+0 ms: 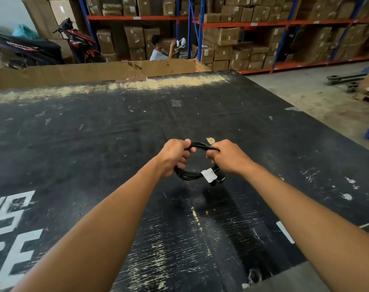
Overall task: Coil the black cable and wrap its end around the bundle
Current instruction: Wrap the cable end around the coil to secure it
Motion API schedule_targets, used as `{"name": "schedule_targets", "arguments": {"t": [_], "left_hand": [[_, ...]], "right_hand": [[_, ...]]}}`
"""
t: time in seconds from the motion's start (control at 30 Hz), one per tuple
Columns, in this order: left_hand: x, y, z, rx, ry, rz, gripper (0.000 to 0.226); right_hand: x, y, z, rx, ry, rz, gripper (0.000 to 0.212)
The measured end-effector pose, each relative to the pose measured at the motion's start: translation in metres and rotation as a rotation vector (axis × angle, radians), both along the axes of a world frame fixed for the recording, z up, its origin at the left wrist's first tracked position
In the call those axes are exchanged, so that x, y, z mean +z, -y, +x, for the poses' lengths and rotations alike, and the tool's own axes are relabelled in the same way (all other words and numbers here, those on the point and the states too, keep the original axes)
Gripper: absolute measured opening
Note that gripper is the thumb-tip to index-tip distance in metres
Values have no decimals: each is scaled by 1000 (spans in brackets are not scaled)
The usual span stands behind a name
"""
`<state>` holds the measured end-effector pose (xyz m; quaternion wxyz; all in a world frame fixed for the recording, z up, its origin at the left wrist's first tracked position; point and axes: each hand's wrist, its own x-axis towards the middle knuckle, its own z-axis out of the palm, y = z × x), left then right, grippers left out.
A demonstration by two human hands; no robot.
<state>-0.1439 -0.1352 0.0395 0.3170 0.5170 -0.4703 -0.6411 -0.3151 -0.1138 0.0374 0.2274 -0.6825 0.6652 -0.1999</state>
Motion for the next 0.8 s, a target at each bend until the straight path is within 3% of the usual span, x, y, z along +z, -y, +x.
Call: {"name": "schedule_targets", "arguments": {"t": [0.13, 0.2, 0.23, 0.37, 0.47, 0.53, 0.67, 0.8], "left_hand": [[-6, 2, -5, 50, 125, -98, 33], [-7, 6, -1, 77, 129, -99, 32], [-8, 8, 2, 89, 134, -98, 32], [-14, 14, 8, 119, 155, -108, 31], [-15, 15, 8, 130, 167, -110, 31], [-16, 15, 8, 128, 180, -115, 30], [-17, 15, 14, 111, 225, -134, 30], [-21, 17, 23, 128, 278, -150, 32]], "right_hand": [[-9, -1, -3, -93, 307, 80, 48], [-8, -2, -9, -210, 517, 120, 52], [-8, -3, -13, -246, 529, 113, 50], [-17, -5, -17, -220, 64, 170, 27], [-20, -10, -7, -146, -108, 302, 29], [-24, -9, -3, -131, -204, 284, 29], [-28, -4, -9, -157, -199, 262, 28], [-28, 2, -19, -215, -55, 291, 26]]}}
